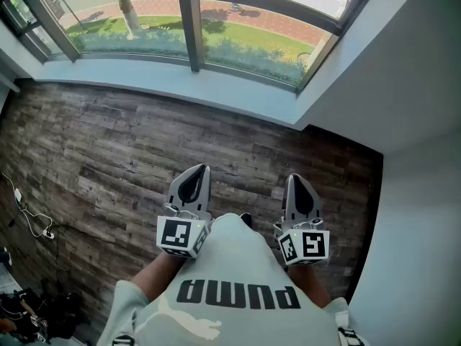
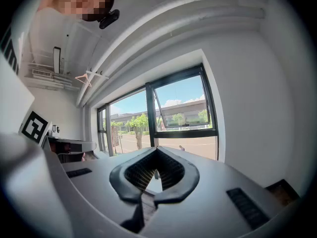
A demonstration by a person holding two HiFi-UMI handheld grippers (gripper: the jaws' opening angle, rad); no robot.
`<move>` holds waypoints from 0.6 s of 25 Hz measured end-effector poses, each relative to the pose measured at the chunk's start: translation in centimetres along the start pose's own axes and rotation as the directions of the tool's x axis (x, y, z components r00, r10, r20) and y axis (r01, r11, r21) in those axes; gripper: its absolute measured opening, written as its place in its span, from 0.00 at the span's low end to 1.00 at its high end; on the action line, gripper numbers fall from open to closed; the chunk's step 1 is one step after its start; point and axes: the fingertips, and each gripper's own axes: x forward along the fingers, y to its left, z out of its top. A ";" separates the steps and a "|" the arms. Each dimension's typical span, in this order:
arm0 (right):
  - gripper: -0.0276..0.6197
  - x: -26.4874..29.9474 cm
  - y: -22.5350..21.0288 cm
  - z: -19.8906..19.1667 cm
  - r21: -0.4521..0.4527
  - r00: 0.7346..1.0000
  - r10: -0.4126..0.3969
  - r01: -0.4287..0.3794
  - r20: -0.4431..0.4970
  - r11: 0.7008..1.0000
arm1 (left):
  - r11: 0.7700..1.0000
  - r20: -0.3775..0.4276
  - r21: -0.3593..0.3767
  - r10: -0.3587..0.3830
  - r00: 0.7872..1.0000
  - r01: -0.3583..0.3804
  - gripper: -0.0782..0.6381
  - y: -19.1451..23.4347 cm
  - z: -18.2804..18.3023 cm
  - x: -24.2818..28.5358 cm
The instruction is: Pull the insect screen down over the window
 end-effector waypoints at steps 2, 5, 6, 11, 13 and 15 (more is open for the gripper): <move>0.05 0.1 -0.2 -0.2 0.000 1.000 0.004 -0.004 -0.008 1.000 | 1.000 0.000 0.000 0.006 1.000 -0.006 0.13 -0.1 -0.1 0.1; 0.05 0.0 -0.6 -0.4 0.005 1.000 0.004 -0.003 -0.019 1.000 | 1.000 -0.005 -0.008 0.007 1.000 -0.007 0.13 -0.5 -0.4 0.3; 0.05 0.0 -0.7 -0.4 0.004 1.000 0.003 -0.003 -0.021 1.000 | 1.000 -0.006 -0.009 0.006 1.000 -0.006 0.13 -0.6 -0.4 0.4; 0.05 0.2 -0.9 -0.6 0.005 1.000 0.004 -0.004 -0.014 1.000 | 1.000 -0.007 -0.006 0.008 1.000 -0.008 0.13 -0.6 -0.7 0.6; 0.05 0.5 -0.9 -0.6 0.010 1.000 0.015 -0.014 -0.015 1.000 | 1.000 -0.008 -0.005 0.009 1.000 -0.009 0.13 -0.5 -0.7 0.9; 0.05 0.9 -0.7 -0.4 0.025 0.999 0.031 -0.031 -0.009 0.999 | 1.000 -0.009 -0.004 0.012 1.000 -0.012 0.13 -0.3 -0.7 1.0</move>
